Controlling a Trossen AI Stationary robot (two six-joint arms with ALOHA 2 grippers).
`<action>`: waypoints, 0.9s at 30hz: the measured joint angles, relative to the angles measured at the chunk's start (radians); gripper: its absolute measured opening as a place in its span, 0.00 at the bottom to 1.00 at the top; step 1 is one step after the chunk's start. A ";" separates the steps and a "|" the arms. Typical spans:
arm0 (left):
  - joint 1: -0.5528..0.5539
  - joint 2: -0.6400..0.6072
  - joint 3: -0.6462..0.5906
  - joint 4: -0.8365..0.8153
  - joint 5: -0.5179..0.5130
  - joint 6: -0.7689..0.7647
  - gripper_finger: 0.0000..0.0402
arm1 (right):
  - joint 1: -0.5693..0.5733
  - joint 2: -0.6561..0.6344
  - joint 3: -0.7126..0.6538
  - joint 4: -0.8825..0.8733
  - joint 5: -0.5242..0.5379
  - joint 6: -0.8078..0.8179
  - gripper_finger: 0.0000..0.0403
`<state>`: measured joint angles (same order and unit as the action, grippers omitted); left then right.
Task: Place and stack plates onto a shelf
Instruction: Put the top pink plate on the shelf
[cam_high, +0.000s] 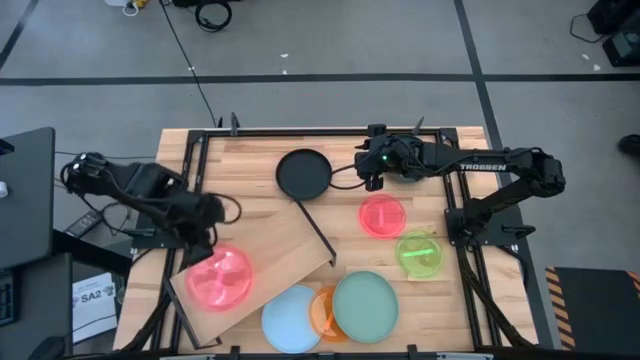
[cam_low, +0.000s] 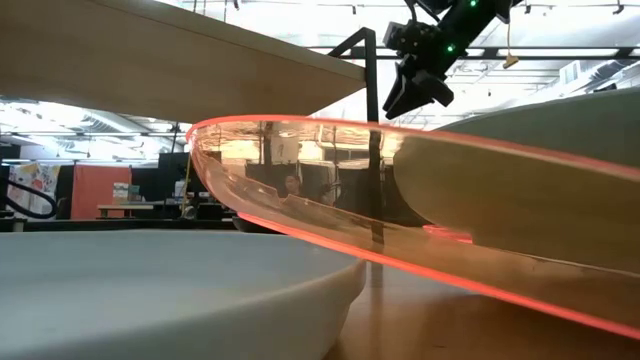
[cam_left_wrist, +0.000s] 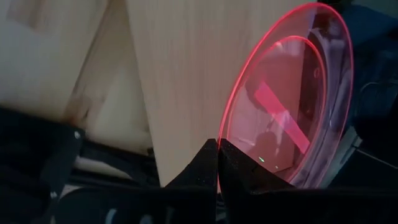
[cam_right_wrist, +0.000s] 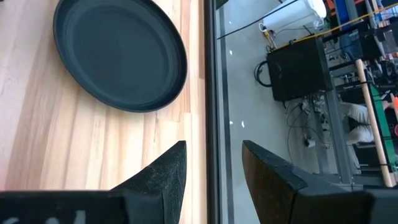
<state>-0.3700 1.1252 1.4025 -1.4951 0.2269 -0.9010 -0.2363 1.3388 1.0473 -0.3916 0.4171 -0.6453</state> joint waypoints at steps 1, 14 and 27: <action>-0.023 0.000 -0.002 0.002 -0.010 -0.020 0.02 | 0.000 0.000 0.000 0.000 0.000 0.000 0.40; -0.168 0.001 -0.147 0.032 -0.020 -0.135 0.02 | 0.000 0.000 0.000 0.000 0.000 0.000 0.40; -0.173 0.000 -0.216 0.052 -0.031 -0.135 0.02 | 0.000 0.000 0.000 0.000 0.000 0.000 0.40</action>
<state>-0.5434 1.1255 1.1865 -1.4428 0.1956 -1.0362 -0.2363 1.3388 1.0473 -0.3912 0.4168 -0.6456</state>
